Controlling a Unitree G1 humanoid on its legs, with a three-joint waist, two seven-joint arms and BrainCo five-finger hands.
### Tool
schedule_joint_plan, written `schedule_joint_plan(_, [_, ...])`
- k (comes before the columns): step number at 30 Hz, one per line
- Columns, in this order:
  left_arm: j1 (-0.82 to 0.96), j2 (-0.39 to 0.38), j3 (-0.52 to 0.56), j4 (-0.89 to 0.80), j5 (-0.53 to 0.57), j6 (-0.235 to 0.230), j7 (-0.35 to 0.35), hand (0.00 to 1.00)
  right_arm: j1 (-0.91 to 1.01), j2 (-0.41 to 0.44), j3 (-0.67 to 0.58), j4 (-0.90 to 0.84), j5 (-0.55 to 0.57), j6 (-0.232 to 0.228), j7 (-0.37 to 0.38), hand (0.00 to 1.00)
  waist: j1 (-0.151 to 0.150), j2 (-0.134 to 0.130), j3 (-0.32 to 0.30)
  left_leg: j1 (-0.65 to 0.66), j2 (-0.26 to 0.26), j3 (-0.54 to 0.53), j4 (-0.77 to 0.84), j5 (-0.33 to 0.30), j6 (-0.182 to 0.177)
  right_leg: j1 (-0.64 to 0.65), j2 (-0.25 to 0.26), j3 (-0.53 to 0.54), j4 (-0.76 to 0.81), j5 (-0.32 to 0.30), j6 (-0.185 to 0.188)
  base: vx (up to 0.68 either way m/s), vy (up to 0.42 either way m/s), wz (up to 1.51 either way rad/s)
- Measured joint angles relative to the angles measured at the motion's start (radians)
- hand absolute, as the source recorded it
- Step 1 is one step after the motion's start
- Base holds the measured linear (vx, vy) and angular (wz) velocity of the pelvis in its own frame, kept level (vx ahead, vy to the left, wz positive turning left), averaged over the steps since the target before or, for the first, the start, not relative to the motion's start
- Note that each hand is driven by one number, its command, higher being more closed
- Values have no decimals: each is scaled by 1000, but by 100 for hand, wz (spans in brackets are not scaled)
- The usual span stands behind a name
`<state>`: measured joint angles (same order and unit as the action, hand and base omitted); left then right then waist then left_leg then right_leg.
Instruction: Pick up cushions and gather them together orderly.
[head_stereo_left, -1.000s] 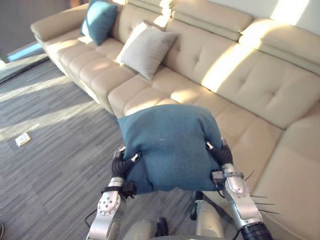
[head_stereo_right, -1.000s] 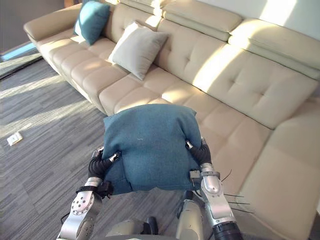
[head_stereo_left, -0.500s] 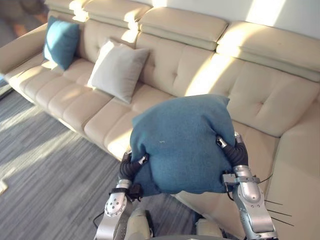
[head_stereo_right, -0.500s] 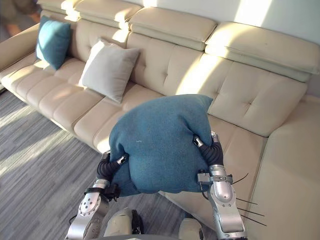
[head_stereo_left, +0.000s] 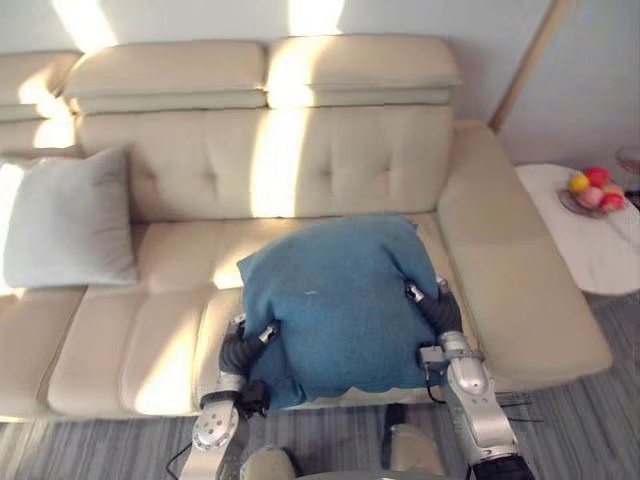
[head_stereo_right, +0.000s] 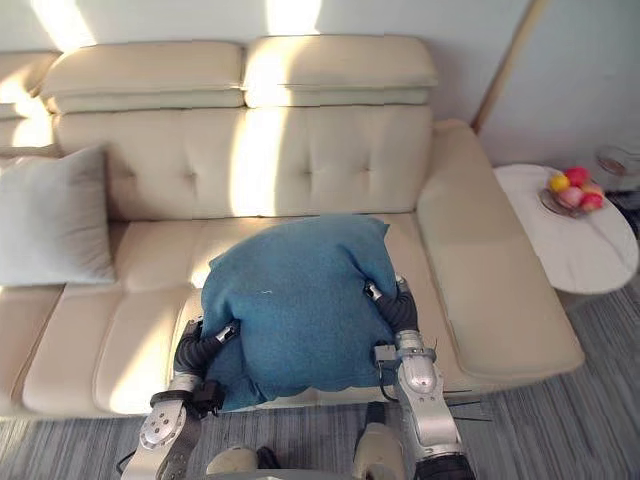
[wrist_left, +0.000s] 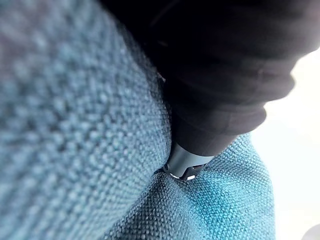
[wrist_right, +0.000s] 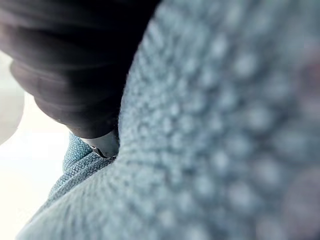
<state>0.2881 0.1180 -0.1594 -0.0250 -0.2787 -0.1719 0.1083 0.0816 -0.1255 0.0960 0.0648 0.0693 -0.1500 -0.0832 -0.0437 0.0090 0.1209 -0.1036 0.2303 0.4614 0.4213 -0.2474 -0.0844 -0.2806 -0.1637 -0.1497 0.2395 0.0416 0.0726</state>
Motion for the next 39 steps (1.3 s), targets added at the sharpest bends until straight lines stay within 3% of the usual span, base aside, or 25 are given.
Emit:
schedule_joint_plan(2, [0,-7,-9,24,10,0,-3,100,21,-3,-4,-1,0,0,0,100,3,15,9,-16,46,-76,125,16,-21,54,26,-13,-24,-26,1,24,-127,-17])
schedule_joint_plan(3, [9,-21,-11,26,13,2,-5,100,37,-5,-6,-11,0,0,0,100,11,32,19,-36,75,-118,228,42,7,97,47,-16,-55,-27,0,10,-133,-39])
schedule_joint_plan(5, [22,-28,-11,27,15,2,-9,100,51,-5,-6,-17,2,0,0,100,26,52,13,-61,87,-153,283,106,46,149,66,-16,-143,-27,-2,56,-115,-51])
schedule_joint_plan(6, [20,-30,-10,24,15,-5,-14,100,54,-2,-10,-40,5,-1,0,100,47,79,1,-98,109,-186,295,161,53,135,77,-31,-92,-56,-67,106,-71,-35])
schedule_joint_plan(7, [17,-21,-10,20,15,-9,-15,100,60,8,-13,-56,8,-1,-1,100,45,63,3,-109,92,-193,316,178,41,143,69,-26,-76,-69,-84,186,-106,-22])
schedule_joint_plan(8, [9,-16,-10,35,15,-10,-17,100,61,6,-18,-64,8,-1,0,100,47,49,12,-127,77,-222,311,152,34,153,70,-18,-104,-37,-45,139,-99,-7])
schedule_joint_plan(9, [10,-29,-16,42,15,-9,-17,100,53,-3,-23,-59,8,-1,-2,100,55,57,5,-105,28,-269,196,68,14,151,76,-9,-125,-21,-58,151,-109,-16])
schedule_joint_plan(10, [8,-38,-22,42,17,-10,-16,100,41,-11,-29,-47,1,-1,-3,100,55,62,1,-71,-13,-292,34,68,22,150,84,-10,-146,-7,-54,67,-49,-23])
schedule_joint_plan(11, [8,-39,-26,43,18,-10,-16,100,37,-14,-33,-40,-2,-1,-4,100,56,69,-2,-55,-24,-293,-30,76,21,148,96,-9,-156,-2,-51,89,8,-19])
schedule_joint_plan(12, [-1,-36,-27,58,19,-10,-16,100,34,-7,-37,-27,-5,0,-4,100,58,71,-7,-17,-30,-266,-118,72,-7,146,111,1,-163,8,-40,56,29,-16])
schedule_joint_plan(14, [-3,-19,-29,67,37,-9,-14,100,32,1,-37,-26,-38,0,-4,100,58,40,-11,-13,-41,-250,-150,83,-11,136,108,17,-192,32,-33,42,15,-25])
schedule_joint_plan(21, [-142,8,-38,112,77,-9,44,100,-53,1,-37,23,-82,1,-58,100,57,22,-14,-59,-111,-234,-268,158,14,94,63,19,-317,126,-20,-8,41,1])
schedule_joint_plan(28, [-488,45,-35,185,115,-9,227,100,-396,-1,-29,118,-206,5,-250,100,70,-3,93,-263,-117,-241,-204,188,21,-67,52,15,-327,197,-34,-119,4,6])
schedule_joint_plan(30, [-705,91,-37,244,136,-6,303,100,-553,-11,-42,120,-244,24,-330,100,91,-5,159,-328,-106,-244,-159,188,21,-128,50,15,-293,205,-37,-166,-10,2])
schedule_joint_plan(37, [-1379,236,-28,463,210,-1,443,100,-1118,-19,-169,314,-309,48,-521,100,90,-4,227,-501,-115,-275,-165,262,30,-298,41,-10,-262,240,-53,-119,-25,16])
schedule_joint_plan(38, [-1497,249,-18,507,220,-1,462,0,-1229,-22,-187,375,-309,51,-547,0,87,-4,227,-537,-121,-283,-168,271,30,-329,40,-14,-269,251,-56,-58,-3,12])
schedule_joint_plan(39, [-1591,259,0,542,240,-1,478,0,-1309,-26,-206,412,-309,51,-570,0,86,-4,228,-565,-125,-294,-168,278,29,-348,41,-17,-282,261,-56,-54,1,9])
